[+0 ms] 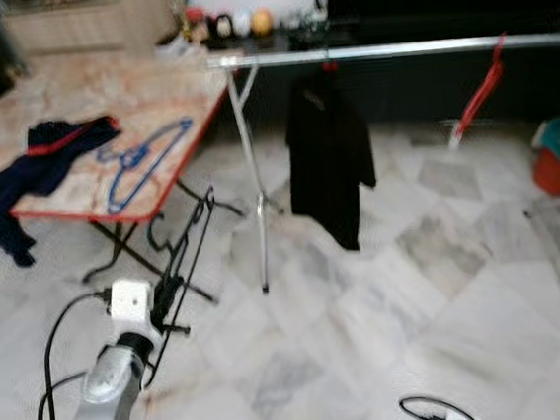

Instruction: Hang hanger

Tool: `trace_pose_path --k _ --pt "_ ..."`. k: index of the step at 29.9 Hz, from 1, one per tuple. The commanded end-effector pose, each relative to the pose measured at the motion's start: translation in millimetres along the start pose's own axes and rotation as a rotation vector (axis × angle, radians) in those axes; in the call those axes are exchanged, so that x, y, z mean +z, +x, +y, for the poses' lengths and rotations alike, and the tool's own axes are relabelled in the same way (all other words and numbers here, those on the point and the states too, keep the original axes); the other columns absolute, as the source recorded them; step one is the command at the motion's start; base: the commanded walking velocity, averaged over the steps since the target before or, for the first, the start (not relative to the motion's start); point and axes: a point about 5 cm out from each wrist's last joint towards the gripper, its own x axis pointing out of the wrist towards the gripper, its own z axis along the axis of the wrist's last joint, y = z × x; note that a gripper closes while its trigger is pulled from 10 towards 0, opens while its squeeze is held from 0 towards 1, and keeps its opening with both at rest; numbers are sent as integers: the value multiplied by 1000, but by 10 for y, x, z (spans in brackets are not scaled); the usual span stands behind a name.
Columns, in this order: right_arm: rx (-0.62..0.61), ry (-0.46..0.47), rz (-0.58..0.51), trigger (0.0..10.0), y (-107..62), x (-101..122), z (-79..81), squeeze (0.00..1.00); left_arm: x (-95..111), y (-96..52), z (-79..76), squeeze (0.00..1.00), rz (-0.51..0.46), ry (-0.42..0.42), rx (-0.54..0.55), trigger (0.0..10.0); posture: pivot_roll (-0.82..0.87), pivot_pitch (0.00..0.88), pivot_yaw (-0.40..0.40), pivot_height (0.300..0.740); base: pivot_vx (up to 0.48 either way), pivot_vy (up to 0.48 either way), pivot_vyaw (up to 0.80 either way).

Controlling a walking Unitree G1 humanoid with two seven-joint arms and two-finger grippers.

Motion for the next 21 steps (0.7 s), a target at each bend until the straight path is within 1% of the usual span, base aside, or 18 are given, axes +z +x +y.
trace_pose_path --k 1,7,13,18,21 --pt "4 10 -19 10000 18 50 44 0 32 -4 76 0 -7 -2 22 10000 24 0 42 740 322 0 0" --pt "5 6 -24 10000 26 75 56 0 12 -1 44 0 2 -10 18 10000 21 0 45 740 327 0 0" --pt "5 13 -28 10000 31 91 68 0 41 59 -26 0 1 -20 1 10000 24 0 47 740 330 0 0" --pt "14 10 -34 10000 45 122 108 0 95 112 -32 0 -12 -20 -4 10000 19 0 51 740 331 0 0" --pt "18 9 -36 10000 48 132 121 0 116 134 -6 0 -12 -16 5 10000 15 0 53 740 333 0 0"
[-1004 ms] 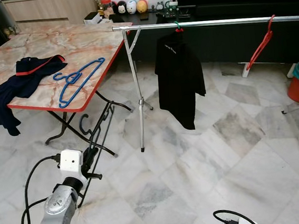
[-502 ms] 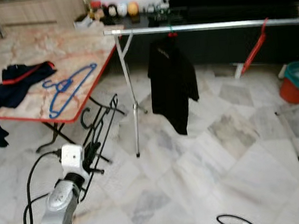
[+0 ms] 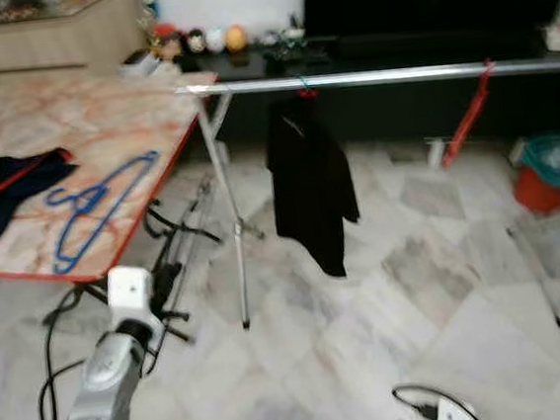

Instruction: Hang hanger

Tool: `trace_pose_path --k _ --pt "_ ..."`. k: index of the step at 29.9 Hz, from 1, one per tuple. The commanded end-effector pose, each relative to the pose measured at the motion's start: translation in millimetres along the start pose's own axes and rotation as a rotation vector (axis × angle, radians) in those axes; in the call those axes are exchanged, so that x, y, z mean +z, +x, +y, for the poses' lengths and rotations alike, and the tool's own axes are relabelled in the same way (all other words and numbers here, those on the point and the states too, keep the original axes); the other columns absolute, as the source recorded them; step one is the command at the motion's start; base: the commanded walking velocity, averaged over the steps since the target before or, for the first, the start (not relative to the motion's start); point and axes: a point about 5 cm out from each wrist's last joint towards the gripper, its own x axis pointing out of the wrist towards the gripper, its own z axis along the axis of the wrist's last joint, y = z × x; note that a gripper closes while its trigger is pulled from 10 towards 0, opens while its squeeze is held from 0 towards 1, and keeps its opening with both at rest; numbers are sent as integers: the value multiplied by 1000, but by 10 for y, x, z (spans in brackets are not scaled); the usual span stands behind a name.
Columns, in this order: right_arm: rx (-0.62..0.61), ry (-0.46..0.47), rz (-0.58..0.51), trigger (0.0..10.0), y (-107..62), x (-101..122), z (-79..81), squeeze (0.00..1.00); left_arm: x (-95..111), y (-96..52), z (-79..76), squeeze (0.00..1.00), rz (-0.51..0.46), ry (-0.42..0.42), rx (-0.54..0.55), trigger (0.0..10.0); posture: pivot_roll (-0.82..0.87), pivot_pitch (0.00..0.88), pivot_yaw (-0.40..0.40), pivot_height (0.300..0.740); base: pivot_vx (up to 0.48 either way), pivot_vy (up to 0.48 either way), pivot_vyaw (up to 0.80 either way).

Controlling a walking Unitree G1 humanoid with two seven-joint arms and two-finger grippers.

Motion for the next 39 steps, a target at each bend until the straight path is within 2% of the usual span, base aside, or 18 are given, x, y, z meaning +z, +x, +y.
trace_pose_path --k 1,9,20,39 --pt "-14 0 4 10000 -5 2 -44 0 27 51 -45 0 1 -5 -11 10000 15 0 53 740 334 0 0" --pt "-10 -9 9 10000 -4 1 -44 0 41 63 12 0 11 2 2 10000 17 0 51 740 333 0 0" --pt "-5 -20 13 10000 -4 -2 -36 0 -4 100 -80 0 53 -7 -10 10000 13 0 54 740 334 0 0" --pt "3 -14 19 10000 1 3 -29 0 -20 137 -104 0 85 -7 -15 10000 15 0 49 740 332 0 0"
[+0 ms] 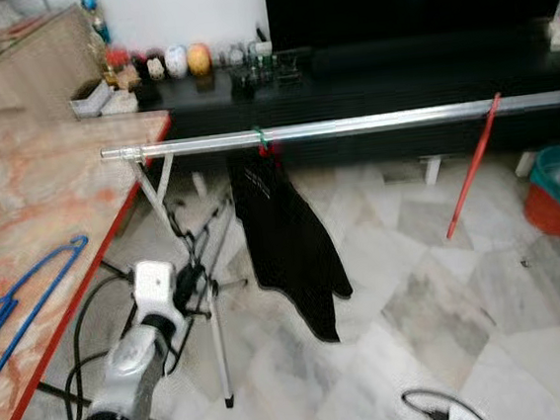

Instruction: Hang hanger

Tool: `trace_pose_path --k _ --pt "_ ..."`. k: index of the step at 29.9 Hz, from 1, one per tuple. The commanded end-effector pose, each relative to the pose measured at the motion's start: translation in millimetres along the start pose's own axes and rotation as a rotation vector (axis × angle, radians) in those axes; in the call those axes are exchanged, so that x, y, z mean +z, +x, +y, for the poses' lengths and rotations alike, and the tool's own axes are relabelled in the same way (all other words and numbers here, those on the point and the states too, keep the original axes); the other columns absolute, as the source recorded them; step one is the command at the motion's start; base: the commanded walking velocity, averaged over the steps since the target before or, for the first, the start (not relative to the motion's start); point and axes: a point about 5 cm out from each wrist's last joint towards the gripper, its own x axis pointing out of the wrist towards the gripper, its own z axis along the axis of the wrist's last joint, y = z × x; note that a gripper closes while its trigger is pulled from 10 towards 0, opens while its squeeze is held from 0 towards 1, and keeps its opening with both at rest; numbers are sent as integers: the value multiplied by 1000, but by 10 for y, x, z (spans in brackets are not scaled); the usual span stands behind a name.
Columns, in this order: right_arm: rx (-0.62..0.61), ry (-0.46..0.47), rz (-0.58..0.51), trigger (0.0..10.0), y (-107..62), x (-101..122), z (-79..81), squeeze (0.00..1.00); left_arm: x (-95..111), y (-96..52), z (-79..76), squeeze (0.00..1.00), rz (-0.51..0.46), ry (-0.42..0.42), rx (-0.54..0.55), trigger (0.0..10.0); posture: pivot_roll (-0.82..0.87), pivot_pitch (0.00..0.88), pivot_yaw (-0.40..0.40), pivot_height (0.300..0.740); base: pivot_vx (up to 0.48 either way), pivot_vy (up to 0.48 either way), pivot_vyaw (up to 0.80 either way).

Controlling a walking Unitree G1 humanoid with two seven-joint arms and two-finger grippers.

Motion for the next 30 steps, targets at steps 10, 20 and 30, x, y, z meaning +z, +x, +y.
trace_pose_path --k 10,20,30 --pt "33 11 15 10000 10 -37 113 0 -52 -45 118 0 34 18 36 10000 17 0 47 740 334 0 0" --pt "38 13 17 10000 7 -45 114 0 -76 -50 149 0 59 41 53 10000 15 0 49 740 329 0 0" --pt "45 16 17 10000 9 -41 122 0 -150 -38 134 0 135 76 41 10000 13 0 50 740 78 0 0"
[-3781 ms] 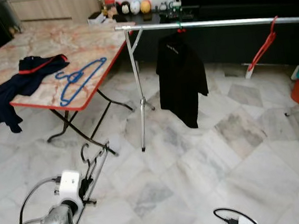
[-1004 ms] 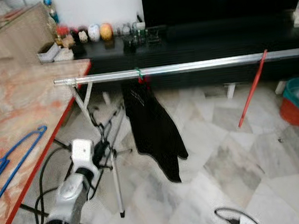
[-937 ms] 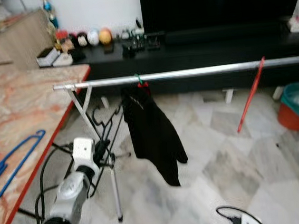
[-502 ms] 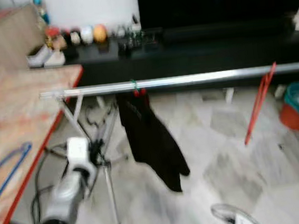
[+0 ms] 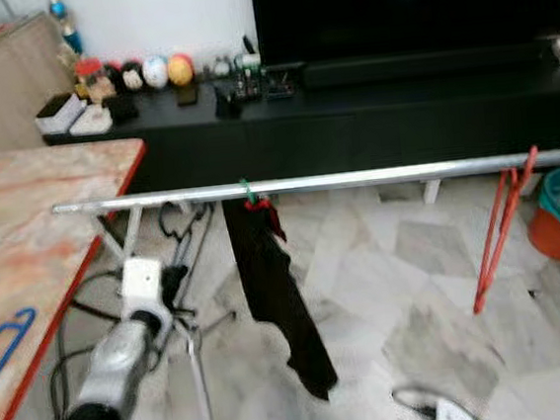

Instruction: Hang hanger

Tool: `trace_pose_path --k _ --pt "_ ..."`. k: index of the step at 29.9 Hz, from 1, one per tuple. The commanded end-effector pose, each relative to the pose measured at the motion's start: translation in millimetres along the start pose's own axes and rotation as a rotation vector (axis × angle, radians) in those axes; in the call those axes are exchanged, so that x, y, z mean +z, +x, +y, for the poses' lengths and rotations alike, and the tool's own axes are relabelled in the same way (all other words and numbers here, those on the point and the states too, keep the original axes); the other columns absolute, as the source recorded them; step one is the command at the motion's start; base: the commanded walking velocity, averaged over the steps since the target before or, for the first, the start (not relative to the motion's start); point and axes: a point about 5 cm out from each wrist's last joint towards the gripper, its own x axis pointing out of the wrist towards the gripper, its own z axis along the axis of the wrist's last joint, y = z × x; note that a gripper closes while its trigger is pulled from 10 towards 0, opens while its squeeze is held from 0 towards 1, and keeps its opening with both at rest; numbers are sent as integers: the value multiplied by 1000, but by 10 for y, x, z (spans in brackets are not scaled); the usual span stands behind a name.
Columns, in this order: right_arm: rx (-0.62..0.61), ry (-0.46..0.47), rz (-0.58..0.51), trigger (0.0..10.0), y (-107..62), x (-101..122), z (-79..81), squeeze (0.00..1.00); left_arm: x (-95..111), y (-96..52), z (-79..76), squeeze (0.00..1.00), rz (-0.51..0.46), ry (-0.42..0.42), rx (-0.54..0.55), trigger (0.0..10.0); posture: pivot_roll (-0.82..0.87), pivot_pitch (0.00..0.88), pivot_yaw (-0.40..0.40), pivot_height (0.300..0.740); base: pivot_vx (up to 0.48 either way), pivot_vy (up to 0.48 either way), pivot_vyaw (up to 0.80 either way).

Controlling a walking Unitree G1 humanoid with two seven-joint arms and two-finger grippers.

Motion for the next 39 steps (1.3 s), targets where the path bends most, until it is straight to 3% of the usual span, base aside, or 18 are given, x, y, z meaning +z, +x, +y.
trace_pose_path --k 1,23,39 --pt "15 13 15 10000 1 -48 65 0 -26 -23 135 0 30 32 37 10000 13 0 50 740 0 0 0" --pt "28 26 15 10000 -1 -62 82 0 223 215 112 0 38 36 58 10000 -2 0 60 740 0 0 0" --pt "32 25 20 10000 -6 -75 72 0 347 365 59 0 111 29 90 10000 -12 3 61 740 0 0 0"
